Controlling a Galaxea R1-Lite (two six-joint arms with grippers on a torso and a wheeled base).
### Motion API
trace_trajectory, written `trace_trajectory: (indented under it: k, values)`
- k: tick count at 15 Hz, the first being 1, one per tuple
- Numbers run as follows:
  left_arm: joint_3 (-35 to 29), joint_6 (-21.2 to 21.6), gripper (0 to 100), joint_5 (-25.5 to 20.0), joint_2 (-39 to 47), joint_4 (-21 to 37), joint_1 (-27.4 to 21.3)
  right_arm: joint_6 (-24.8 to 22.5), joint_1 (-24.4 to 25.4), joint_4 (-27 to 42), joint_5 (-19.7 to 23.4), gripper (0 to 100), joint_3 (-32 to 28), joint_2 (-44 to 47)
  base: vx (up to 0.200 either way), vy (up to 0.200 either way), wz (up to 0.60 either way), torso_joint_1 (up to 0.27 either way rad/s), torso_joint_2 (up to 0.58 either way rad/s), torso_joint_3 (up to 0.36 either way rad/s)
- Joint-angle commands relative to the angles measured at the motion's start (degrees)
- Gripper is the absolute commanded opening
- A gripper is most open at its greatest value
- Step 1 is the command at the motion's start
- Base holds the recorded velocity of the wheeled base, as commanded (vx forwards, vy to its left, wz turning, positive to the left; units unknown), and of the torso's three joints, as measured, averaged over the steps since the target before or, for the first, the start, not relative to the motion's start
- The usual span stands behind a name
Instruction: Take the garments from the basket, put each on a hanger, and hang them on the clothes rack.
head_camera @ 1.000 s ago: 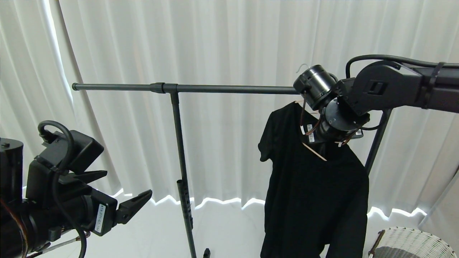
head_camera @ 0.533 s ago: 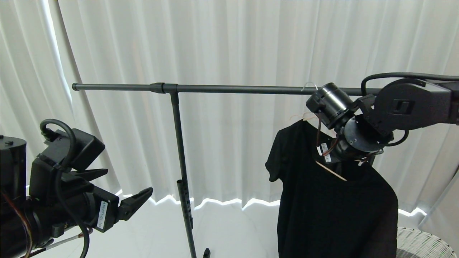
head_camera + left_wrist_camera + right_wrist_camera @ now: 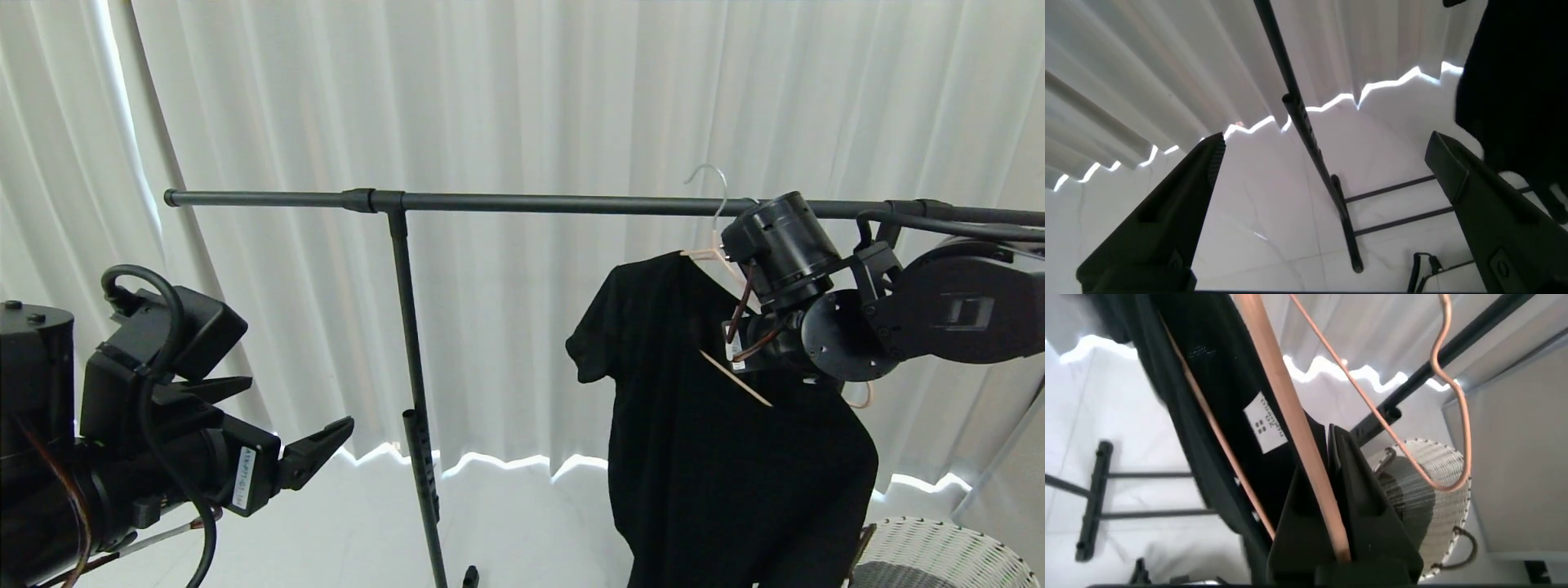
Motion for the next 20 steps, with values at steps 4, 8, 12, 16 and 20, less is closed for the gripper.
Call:
trace_trajectory:
  k: [4, 8, 12, 16, 20]
  values:
    - [0.00, 0.05, 100, 0.02, 0.25, 0.00, 0.00, -0.08, -1.23, -0.06, 0.43, 0, -1.82, 0.48, 0.200, 0.000, 0.00, 0.001, 0.00, 0.005]
    - [0.00, 0.05, 100, 0.02, 0.16, -0.08, -0.09, -0.08, -1.58, -0.14, 1.13, 0, -1.91, 0.92, 0.000, 0.000, 0.00, 0.000, 0.00, 0.000]
    - [0.00, 0.14, 100, 0.02, -0.10, -0.08, -0.09, -0.08, -4.21, -0.14, 1.31, 0, -5.69, 6.02, 0.000, 0.000, 0.00, 0.000, 0.00, 0.000]
    - [0.00, 0.14, 100, 0.02, -0.19, -0.08, -0.09, 0.01, -4.57, 0.03, 1.66, 0, -6.48, 9.36, 0.000, 0.000, 0.00, 0.000, 0.00, 0.000]
    - [0.09, 0.05, 100, 0.02, -0.10, -0.08, -0.09, 0.01, -4.57, 0.38, 1.66, 0, -6.48, 10.06, 0.000, 0.000, 0.00, 0.000, 0.00, 0.000]
